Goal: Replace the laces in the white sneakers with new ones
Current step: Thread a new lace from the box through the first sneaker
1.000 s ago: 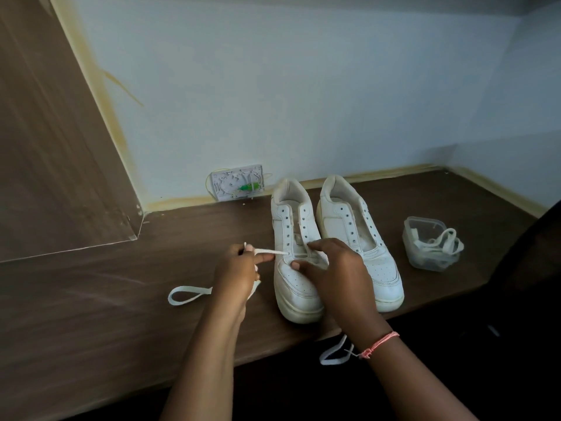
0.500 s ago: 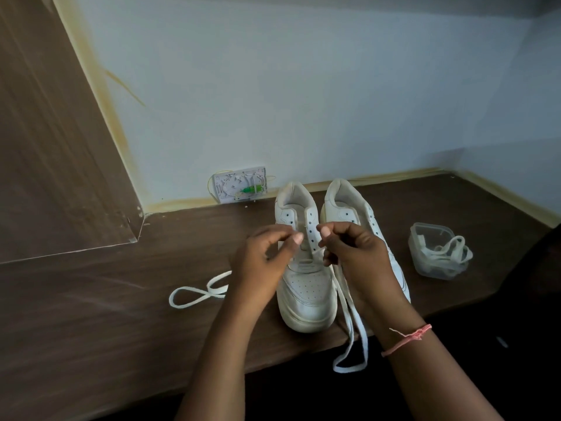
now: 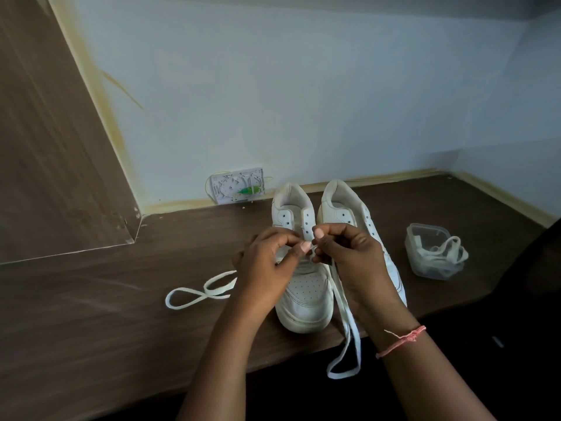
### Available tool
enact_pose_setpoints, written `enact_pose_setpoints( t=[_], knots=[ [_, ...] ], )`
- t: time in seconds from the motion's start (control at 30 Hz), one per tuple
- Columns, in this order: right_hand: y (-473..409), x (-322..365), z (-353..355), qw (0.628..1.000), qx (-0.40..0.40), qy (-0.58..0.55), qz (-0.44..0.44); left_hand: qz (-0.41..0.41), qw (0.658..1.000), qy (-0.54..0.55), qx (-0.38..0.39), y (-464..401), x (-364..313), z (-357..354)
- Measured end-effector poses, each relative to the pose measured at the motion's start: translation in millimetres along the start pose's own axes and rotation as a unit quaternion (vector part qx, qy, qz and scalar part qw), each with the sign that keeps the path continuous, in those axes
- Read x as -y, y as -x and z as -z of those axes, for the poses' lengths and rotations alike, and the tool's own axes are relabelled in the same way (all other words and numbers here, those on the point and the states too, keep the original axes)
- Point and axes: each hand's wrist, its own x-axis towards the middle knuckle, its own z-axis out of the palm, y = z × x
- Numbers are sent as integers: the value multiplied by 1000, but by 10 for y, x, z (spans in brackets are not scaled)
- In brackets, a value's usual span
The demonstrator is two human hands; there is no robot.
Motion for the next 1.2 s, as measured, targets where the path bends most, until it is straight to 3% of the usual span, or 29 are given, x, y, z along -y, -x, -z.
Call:
enact_pose_setpoints(
  t=[0.17, 0.33, 0.53, 0.6, 0.7, 0.77, 0.83, 0.9, 0.97, 1.2],
  knots=[
    [1, -2, 6, 1000, 11, 5, -6, -8, 1000, -20, -5, 5, 8, -17],
    [-32, 1, 68, 972, 24, 227, 52, -7, 995, -81, -52, 2, 35, 36],
    [-43, -30, 54, 930, 27, 345, 122, 8, 987, -151, -62, 24, -22, 29],
    [-64, -85, 51, 891, -5, 417, 178, 33, 982, -167, -82, 36, -22, 36],
    [-93, -214, 15, 785, -67, 557, 263, 85, 971, -196, -107, 43, 4, 51],
    [-77, -301, -66, 762, -84, 588, 259, 111, 972, -176, -110, 30, 53, 35],
    [-59, -386, -150, 765, -93, 594, 232, 123, 983, -107, -90, 16, 114, 6],
    [-56, -426, -218, 798, -96, 569, 172, 137, 988, -34, -60, 16, 152, -3],
    [-77, -410, -256, 838, -91, 530, 92, 141, 988, -35, -50, 20, 155, 18],
    [-121, -312, -247, 884, -56, 462, -42, 157, 987, 18, -35, 25, 152, 50]
  ],
)
